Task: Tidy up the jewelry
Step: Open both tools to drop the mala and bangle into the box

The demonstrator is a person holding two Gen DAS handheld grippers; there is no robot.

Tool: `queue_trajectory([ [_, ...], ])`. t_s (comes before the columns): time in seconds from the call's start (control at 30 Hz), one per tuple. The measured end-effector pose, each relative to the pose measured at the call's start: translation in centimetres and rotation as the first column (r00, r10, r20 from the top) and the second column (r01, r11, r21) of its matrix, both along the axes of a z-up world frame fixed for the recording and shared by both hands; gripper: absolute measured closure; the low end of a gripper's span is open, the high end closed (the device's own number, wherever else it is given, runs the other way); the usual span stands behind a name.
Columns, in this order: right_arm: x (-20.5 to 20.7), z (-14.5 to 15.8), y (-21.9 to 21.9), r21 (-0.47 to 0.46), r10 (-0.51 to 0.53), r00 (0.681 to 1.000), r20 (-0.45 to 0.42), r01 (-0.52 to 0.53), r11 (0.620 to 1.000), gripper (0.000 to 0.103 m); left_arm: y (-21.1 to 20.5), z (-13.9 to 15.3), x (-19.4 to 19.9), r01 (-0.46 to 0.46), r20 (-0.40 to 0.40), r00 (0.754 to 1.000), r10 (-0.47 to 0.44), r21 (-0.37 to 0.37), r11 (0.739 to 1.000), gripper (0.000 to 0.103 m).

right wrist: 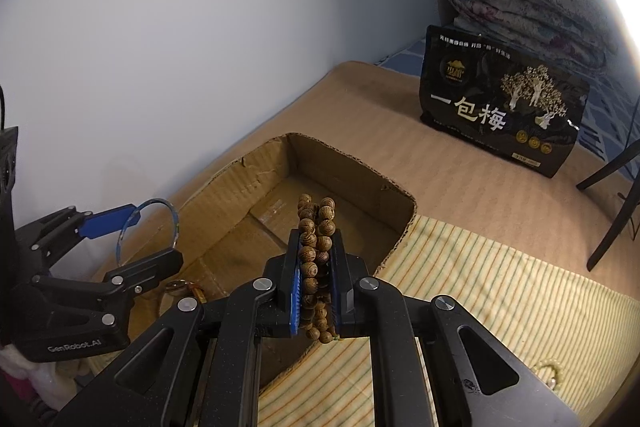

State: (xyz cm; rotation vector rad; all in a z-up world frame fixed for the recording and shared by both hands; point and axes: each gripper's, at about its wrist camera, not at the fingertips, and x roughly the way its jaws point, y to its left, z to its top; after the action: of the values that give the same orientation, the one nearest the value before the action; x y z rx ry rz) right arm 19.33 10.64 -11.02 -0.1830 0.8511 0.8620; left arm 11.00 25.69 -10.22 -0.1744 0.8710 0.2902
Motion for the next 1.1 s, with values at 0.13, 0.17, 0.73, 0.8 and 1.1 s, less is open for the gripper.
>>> queue_trajectory([
  [0.13, -0.1, -0.4, 0.1, 0.008, 0.004, 1.000, -0.014, -0.004, 1.000, 0.093, 0.1, -0.2, 0.0, 0.001, -0.007, 1.000, -0.001, 0.002, 1.000, 0.029],
  [0.17, 0.0, -0.5, 0.2, 0.008, 0.003, 1.000, -0.014, -0.003, 1.000, 0.093, 0.1, -0.2, 0.0, 0.001, -0.008, 1.000, -0.001, 0.002, 1.000, 0.029],
  [0.73, 0.0, -0.3, 0.0, -0.010, -0.022, 1.000, -0.018, 0.022, 1.000, 0.051, -0.2, -0.3, -0.1, 0.009, -0.035, 0.999, -0.009, -0.006, 1.000, 0.025],
  [0.8, 0.1, -0.3, -0.4, -0.012, -0.030, 0.999, -0.017, 0.030, 0.999, 0.051, -0.1, -0.1, -0.2, 0.004, -0.030, 1.000, -0.004, -0.011, 1.000, 0.025],
  [1.1, -0.5, 1.1, -2.5, -0.010, -0.063, 0.998, 0.005, 0.064, 0.998, 0.051, -1.3, 1.8, -1.1, 0.004, 0.013, 1.000, -0.004, -0.009, 1.000, 0.025],
])
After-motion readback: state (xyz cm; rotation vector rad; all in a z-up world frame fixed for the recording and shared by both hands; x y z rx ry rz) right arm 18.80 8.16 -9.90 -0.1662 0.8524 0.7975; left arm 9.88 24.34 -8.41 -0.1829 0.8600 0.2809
